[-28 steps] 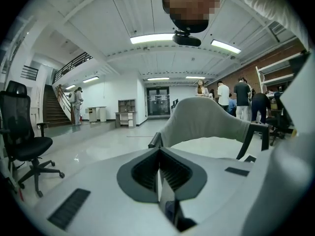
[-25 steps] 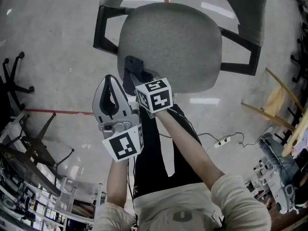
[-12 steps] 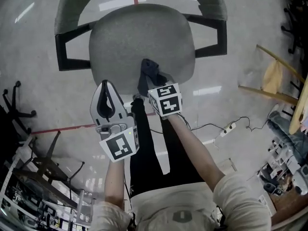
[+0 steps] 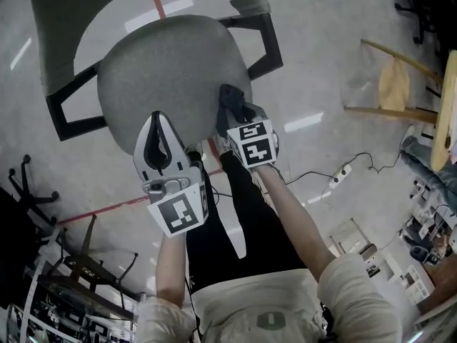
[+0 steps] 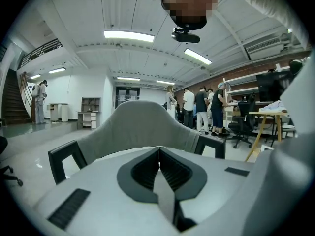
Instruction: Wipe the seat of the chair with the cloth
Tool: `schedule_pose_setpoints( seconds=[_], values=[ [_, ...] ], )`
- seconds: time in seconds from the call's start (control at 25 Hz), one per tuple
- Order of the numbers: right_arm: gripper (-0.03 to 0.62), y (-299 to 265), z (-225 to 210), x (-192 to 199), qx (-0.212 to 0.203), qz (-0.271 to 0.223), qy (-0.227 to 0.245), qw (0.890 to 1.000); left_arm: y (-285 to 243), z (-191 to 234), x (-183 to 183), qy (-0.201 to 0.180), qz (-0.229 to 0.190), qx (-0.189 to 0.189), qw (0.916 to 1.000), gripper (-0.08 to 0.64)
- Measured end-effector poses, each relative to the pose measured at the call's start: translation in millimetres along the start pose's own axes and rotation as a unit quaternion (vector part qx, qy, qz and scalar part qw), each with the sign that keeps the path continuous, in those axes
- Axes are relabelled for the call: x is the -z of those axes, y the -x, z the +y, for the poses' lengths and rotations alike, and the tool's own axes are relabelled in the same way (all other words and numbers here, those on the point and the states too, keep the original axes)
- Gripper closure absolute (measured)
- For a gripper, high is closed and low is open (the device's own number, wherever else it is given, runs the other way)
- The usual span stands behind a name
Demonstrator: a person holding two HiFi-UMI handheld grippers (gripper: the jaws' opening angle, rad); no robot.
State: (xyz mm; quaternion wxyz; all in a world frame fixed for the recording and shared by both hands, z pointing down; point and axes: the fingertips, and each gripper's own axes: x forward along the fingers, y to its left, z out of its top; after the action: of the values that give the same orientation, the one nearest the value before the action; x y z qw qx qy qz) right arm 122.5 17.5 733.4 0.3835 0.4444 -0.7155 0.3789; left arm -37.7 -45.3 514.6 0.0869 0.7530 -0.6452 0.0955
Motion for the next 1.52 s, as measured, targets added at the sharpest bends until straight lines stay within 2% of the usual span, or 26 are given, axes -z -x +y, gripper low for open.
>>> schedule_pose_setpoints(
  seconds=[0.2, 0.56, 0.72, 0.88, 1.04, 1.12, 1.2, 1.32, 1.44, 1.52],
  values=[
    [0.535, 6.3, -24.2, -1.8, 0.021, -0.008, -0.004, 1.0, -0.8, -10.6, 5.1, -0.01, 0.008, 0.008, 0.9999, 0.545],
    [0.535, 11.5, -63.2, 4.2, 0.047, 0.007, 0.0, 0.999, -0.4, -15.7, 11.0, -0.011, 0.023, -0.003, 0.9997, 0.545],
    [0.535, 7.8, -65.7, 5.7, 0.048, 0.012, 0.021, 0.999, -3.3, -17.6, 11.3, -0.011, 0.021, -0.004, 0.9997, 0.545],
    [0.535, 7.1, -66.2, 5.9, 0.052, 0.01, 0.022, 0.998, -7.3, -19.8, 9.1, -0.01, 0.017, -0.005, 0.9998, 0.545],
    [0.535, 5.5, -67.3, 5.2, 0.073, 0.015, 0.03, 0.997, -10.2, -17.7, 0.2, -0.013, 0.008, -0.007, 0.9999, 0.545],
    [0.535, 3.1, -65.1, 2.9, 0.088, 0.024, 0.029, 0.995, -11.6, -12.2, -8.5, -0.012, 0.002, -0.014, 0.9998, 0.545],
    [0.535, 7.7, -61.9, -3.7, 0.09, 0.025, 0.008, 0.996, -10.7, -7.5, -23.2, -0.003, -0.007, -0.023, 0.9997, 0.545],
    [0.535, 37.9, -46.0, -32.2, 0.075, -0.007, -0.018, 0.997, -5.0, -4.6, -58.4, 0.005, -0.026, -0.024, 0.9994, 0.545],
    [0.535, 82.3, -15.1, -81.2, 0.061, -0.064, 0.007, 0.996, 7.7, -3.2, -107.3, -0.016, -0.058, -0.017, 0.998, 0.545],
    [0.535, 115.1, 1.9, -127.9, 0.07, -0.111, 0.042, 0.991, 14.0, 3.7, -147.2, -0.016, -0.087, -0.025, 0.9957, 0.545]
  ],
)
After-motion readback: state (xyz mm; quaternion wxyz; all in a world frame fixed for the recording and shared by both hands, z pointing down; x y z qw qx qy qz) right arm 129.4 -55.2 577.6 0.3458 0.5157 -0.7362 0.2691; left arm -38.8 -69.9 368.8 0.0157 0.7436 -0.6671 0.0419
